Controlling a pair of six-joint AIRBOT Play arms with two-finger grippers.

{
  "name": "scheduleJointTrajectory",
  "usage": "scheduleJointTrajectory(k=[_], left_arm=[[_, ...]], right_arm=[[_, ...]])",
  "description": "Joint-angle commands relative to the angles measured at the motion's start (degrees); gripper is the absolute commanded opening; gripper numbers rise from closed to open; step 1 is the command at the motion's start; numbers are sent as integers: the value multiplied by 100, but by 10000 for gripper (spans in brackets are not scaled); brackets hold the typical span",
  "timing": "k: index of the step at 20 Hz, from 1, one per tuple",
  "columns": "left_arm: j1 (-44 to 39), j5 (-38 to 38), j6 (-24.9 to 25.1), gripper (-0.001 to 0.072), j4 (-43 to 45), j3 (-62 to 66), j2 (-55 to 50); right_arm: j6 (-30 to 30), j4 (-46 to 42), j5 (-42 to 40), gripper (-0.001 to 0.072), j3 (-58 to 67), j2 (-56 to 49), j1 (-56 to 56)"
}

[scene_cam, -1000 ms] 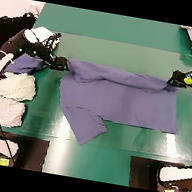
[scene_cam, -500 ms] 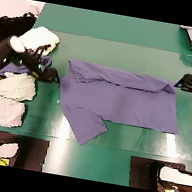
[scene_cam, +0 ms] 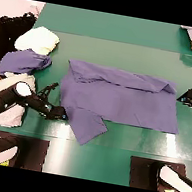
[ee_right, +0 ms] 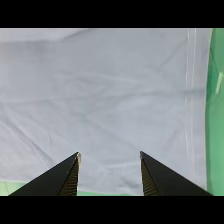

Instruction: Fold the shirts.

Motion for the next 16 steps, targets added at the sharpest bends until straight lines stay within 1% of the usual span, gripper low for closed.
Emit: scheduleJointTrajectory(k=[1,2,3,4,5,6,8,9,10,11,13,15,16], left_arm=[[-619,931,-22,547,-420,-295,66],[-800,1169,-122,547,-442,-295,66],[-960,1351,-243,514,-442,-295,66],[-1043,1447,-275,333,-459,-293,68],[-1051,1480,-269,104,-501,-286,68],[-1051,1493,-258,25,-522,-256,68],[-1051,1425,-254,23,-518,-94,68],[-1051,1364,-205,23,-518,37,70],[-1051,1279,-186,24,-505,170,76],[-1051,1226,-70,23,-503,308,85],[-1051,1161,2,24,-472,522,85],[-1051,1174,48,23,-476,603,85],[-1051,1174,50,23,-470,603,83]], right_arm=[[2,4,-28,432,-249,273,-31],[2,2,-24,432,-315,343,-31],[2,-2,-24,432,-415,424,-52],[2,-2,-17,432,-560,520,-131],[2,0,15,432,-708,605,-249],[2,-13,42,432,-894,708,-437],[2,-173,92,432,-1307,887,-911],[2,-310,136,448,-1521,931,-1172],[-15,-369,205,547,-1768,942,-1475],[-13,-321,234,587,-1991,903,-1786],[-13,-83,199,569,-2409,741,-2371],[-221,433,44,459,-2730,531,-2791],[-262,570,-96,437,-2826,452,-2872]])
